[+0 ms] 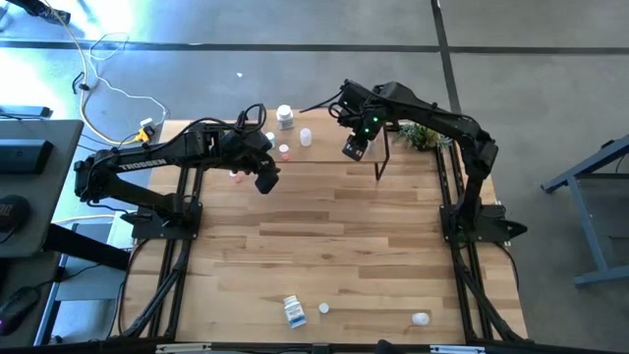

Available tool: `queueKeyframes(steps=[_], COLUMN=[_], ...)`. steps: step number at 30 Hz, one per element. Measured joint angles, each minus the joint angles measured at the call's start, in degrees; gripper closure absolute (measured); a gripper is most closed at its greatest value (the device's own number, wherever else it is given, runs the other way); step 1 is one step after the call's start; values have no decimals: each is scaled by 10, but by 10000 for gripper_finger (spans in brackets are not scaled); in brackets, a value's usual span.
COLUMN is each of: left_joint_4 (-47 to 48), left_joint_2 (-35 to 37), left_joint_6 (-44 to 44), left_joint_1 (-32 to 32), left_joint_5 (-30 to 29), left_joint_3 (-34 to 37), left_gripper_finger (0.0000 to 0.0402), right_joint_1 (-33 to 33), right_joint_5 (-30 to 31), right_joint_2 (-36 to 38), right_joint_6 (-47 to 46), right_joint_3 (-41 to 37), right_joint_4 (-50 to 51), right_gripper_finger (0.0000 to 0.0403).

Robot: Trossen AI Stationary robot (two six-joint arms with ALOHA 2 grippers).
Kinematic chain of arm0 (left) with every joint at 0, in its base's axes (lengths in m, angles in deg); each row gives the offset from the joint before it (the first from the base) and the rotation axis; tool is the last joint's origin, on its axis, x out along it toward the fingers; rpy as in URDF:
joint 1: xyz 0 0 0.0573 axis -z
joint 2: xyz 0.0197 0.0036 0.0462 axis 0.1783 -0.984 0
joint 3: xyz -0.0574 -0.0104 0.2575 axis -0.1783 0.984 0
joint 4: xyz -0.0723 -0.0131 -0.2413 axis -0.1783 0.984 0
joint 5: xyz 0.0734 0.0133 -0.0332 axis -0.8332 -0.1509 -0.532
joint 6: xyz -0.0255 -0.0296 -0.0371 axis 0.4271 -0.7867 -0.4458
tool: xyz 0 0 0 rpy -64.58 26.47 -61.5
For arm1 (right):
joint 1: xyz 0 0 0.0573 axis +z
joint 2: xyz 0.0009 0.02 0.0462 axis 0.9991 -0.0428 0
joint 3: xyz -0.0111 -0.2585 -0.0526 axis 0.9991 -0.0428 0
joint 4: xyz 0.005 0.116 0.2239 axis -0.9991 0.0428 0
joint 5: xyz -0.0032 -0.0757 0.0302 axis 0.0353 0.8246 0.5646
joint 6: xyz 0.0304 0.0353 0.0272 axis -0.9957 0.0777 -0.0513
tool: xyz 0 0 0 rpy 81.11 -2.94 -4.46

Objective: Pick and place medicine bottles onto shelf by color
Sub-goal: Put the right blue pill bottle on the shelf

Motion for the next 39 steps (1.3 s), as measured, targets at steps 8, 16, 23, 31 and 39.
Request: queueKeyframes(steps=[8, 16, 23, 31, 39], left_joint_4=[3, 3, 3, 3, 3], left_joint_2=[0, 0, 0, 0, 0], left_joint_6=[0, 0, 0, 1, 15], left_joint_1=[0, 0, 0, 0, 0], left_joint_5=[0, 2, 4, 4, 4], left_joint_3=[0, 0, 0, 0, 0], left_gripper_finger=[176, 176, 176, 176, 176], right_joint_1=[0, 0, 0, 0, 0], right_joint_5=[0, 0, 0, -4, -6], right_joint_2=[0, 0, 0, 0, 1], right_joint_6=[-4, -13, -16, -15, -16], right_joint_3=[0, 0, 0, 0, 0], right_joint_4=[0, -4, -14, -8, 26], right_gripper_finger=[269, 269, 269, 269, 269])
